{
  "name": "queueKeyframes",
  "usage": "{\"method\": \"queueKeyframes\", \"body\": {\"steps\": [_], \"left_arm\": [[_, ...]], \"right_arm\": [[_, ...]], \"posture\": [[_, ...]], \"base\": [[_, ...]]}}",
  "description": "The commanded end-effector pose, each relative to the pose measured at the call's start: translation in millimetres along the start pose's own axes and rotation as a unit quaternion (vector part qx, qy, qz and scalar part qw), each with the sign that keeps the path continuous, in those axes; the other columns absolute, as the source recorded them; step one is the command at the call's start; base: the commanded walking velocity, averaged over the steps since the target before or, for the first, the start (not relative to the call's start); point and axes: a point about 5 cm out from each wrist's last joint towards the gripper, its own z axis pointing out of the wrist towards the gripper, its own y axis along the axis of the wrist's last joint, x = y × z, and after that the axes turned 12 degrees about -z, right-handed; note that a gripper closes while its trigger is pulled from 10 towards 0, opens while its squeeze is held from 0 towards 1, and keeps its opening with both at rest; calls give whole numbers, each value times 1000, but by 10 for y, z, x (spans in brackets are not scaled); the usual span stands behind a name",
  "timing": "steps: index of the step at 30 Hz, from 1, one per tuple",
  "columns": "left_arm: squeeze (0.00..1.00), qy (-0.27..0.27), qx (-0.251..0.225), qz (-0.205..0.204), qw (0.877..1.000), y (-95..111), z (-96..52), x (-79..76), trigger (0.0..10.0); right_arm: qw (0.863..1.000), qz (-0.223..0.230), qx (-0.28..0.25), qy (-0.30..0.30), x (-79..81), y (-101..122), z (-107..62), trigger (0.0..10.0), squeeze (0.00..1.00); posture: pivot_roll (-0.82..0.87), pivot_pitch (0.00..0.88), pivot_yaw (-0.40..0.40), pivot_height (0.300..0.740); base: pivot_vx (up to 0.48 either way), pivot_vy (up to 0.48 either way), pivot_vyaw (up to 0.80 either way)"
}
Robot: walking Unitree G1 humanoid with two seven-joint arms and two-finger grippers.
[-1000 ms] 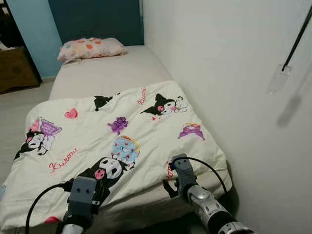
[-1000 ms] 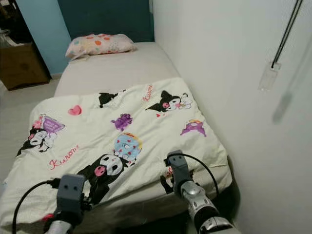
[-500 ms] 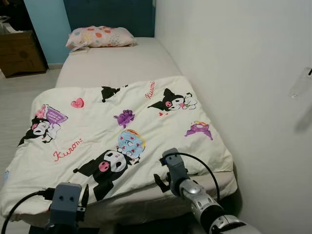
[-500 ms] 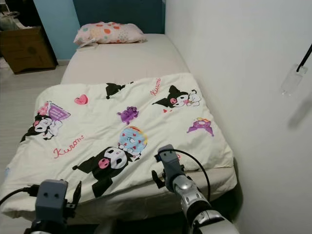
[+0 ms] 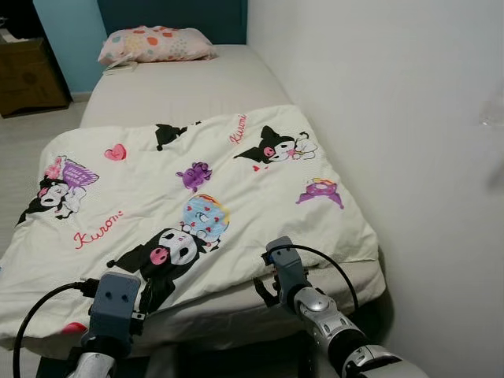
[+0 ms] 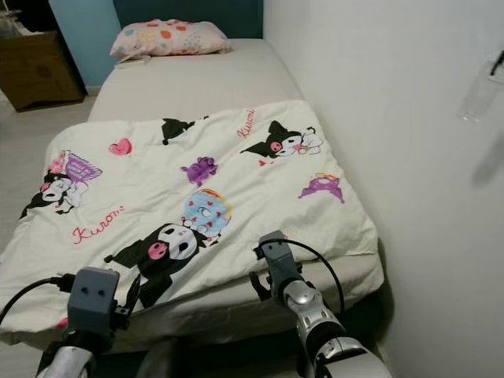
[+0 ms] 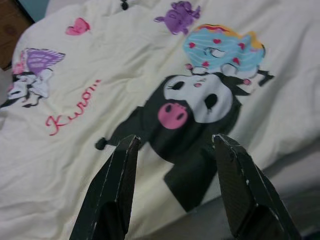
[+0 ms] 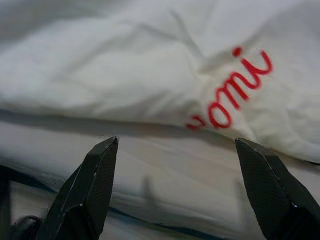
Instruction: Clean up the room
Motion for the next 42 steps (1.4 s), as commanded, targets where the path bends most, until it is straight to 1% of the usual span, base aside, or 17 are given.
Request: {"method": "queueKeyframes", "body": {"steps": [1,6,13,17,18,19,22,24,26,27,30,34,35,36,37,38,42], "left_arm": [[0,-1,16,1,1000,-48,-19,26,10000],[0,-2,19,3,1000,-66,-47,13,10000],[0,-3,23,2,1000,-91,-89,-15,10000],[0,-5,23,2,1000,-98,-116,-38,10000],[0,-5,23,3,1000,-98,-127,-46,10000],[0,-4,22,5,1000,-92,-145,-53,10000],[0,-4,21,5,1000,-86,-152,-58,10000],[0,-4,20,8,1000,-75,-166,-55,10000],[0,-3,19,11,1000,-67,-182,-49,10000],[0,-3,19,11,1000,-67,-182,-49,10000],[0,3,16,11,1000,-34,-219,0,10000],[0,5,16,11,1000,-28,-224,8,10000],[0,5,16,8,1000,-22,-232,14,10000],[0,5,16,8,1000,-22,-232,14,10000],[0,4,16,5,1000,-16,-238,15,10000],[0,2,16,4,1000,-7,-241,13,10000],[0,-1,12,7,1000,38,-231,31,10000]], "right_arm": [[1000,-29,2,3,28,-35,-10,10000,0],[998,-69,4,10,32,-26,-6,10000,0],[998,-59,12,16,26,-32,-3,10000,0],[999,-34,21,20,27,-42,1,10000,0],[999,-40,17,23,23,-24,5,10000,196],[998,-57,10,31,26,18,15,10000,1000],[998,-59,8,34,28,34,20,10000,1000],[999,-32,4,38,38,81,35,10000,1000],[999,14,7,37,41,111,50,10000,1000],[999,14,7,37,41,111,50,10000,1000],[989,145,18,24,39,172,81,10000,1000],[986,162,19,23,42,182,85,10000,1000],[981,189,22,26,56,190,90,10000,576],[981,189,22,26,56,190,90,10000,576],[980,195,22,26,64,203,95,10000,0],[982,184,21,24,68,221,100,10000,0],[967,253,33,9,74,249,115,10000,0]], "posture": [[74,152,-42,541],[73,152,-49,541],[70,154,-62,541],[71,156,-65,541],[74,160,-73,541],[75,165,-78,541],[79,169,-84,541],[82,173,-86,541],[87,179,-92,541],[87,179,-92,541],[97,192,-98,541],[97,192,-98,541],[99,201,-97,541],[99,201,-97,541],[100,205,-96,541],[102,213,-96,541],[111,233,-99,541]], "base": [[0,0,0],[0,0,0],[0,0,0],[0,0,0],[0,0,0],[0,0,0],[0,0,0],[0,0,0],[0,0,0],[0,0,0],[0,0,0],[0,0,0],[0,0,0],[0,0,0],[0,0,0],[0,0,0],[0,0,0]]}}
